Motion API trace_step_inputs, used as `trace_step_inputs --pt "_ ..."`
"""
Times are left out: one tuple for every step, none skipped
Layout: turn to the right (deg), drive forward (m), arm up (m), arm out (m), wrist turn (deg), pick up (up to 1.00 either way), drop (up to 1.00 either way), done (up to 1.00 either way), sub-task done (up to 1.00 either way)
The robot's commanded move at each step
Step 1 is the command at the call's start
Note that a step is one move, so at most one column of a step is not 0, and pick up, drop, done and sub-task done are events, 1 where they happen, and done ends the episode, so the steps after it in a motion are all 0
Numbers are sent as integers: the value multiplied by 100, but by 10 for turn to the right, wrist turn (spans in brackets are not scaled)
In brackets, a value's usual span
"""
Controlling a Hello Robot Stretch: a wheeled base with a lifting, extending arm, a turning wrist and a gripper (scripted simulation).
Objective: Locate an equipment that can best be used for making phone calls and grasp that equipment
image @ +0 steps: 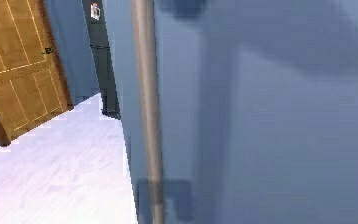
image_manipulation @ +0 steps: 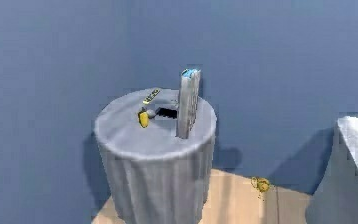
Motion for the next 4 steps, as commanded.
trace_step_inputs --pt "450 0 0 0 0 0 0 0 0" --pt "450 0 0 0 0 0 0 0 0" --pt "300 0 0 0 0 0 0 0 0" --pt "0 70 0 0 0 0 0 0 0"
